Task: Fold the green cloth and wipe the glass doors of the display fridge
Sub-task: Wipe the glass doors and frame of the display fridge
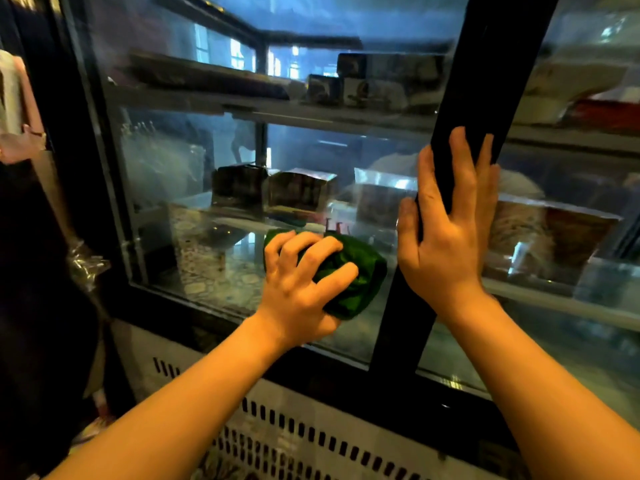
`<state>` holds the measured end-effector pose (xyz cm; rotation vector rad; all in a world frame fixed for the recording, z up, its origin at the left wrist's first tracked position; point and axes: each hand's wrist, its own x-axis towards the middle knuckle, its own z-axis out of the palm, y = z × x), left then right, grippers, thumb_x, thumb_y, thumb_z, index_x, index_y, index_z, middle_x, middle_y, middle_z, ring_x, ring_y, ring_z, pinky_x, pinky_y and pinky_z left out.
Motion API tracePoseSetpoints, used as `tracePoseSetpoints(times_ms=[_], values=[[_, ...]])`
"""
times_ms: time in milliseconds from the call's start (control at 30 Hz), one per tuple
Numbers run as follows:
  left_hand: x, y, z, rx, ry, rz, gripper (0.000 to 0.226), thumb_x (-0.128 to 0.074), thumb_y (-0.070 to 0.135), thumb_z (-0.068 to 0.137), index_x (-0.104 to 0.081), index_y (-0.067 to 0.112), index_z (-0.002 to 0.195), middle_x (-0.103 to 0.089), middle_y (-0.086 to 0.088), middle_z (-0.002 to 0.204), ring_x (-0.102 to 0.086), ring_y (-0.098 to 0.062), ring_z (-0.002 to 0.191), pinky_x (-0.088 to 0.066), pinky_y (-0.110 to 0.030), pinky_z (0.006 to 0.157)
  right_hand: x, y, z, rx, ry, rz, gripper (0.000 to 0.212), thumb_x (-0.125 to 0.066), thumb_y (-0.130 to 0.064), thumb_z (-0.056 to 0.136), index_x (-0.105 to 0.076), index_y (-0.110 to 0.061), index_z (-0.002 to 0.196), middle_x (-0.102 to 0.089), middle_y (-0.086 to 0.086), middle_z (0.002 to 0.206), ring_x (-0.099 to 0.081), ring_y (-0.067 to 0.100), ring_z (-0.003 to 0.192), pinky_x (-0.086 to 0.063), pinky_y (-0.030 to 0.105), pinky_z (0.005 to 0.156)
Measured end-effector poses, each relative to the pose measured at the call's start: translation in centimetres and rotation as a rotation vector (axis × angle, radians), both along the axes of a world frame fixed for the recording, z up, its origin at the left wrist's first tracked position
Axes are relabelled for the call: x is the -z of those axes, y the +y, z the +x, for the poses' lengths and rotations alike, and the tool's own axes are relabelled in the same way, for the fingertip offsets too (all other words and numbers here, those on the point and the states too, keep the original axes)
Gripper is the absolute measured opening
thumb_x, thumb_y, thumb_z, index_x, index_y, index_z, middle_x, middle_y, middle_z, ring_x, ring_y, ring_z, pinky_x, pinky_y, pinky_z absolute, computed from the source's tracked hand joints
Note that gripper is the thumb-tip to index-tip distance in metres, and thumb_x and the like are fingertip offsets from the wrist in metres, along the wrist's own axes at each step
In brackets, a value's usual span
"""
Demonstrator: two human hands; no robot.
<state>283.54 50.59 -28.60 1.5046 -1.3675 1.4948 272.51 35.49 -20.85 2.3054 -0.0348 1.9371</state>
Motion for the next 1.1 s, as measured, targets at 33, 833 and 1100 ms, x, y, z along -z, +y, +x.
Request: tracePoseSetpoints(times_ms=[33,833,1100], values=[[1.1,-0.1,-0.3,0.005,0.022,0.002,0.036,-0.064,0.026,0.068,-0.058,0.025,0.104,-0.053,-0.005,0.121,-0.052,-0.032,0.107,-0.039,-0.052,0.093,0.0,0.0,0.0,0.002,-0.003,-0.001,0.045,-0.052,-0.016,0.1,-0.048,-0.002,0.143,-0.033,0.027,0.152,-0.019,0.051,0.142,-0.012,0.053,0.119],[0.2,-0.2,0.7,0.019,0.232,-0.2,0.04,-0.067,0.027,0.073,-0.054,0.023,0.111,-0.04,-0.012,0.122,-0.044,-0.031,0.11,-0.044,-0.05,0.088,0.3,-1.1,0.6,-0.02,-0.025,-0.03,0.048,-0.051,-0.022,0.098,-0.044,-0.009,0.145,-0.026,0.016,0.158,-0.014,0.041,0.149,-0.014,0.054,0.12],[-16.1,-0.7,1.7,-0.134,0.186,-0.37,0.061,-0.067,0.018,0.086,-0.042,0.026,0.141,-0.051,-0.02,0.135,-0.044,-0.037,0.123,-0.038,-0.056,0.097,0.6,-1.7,1.0,-0.003,-0.052,-0.074,0.048,-0.048,-0.027,0.099,-0.044,-0.011,0.144,-0.019,0.005,0.163,-0.016,0.039,0.149,-0.016,0.054,0.12]])
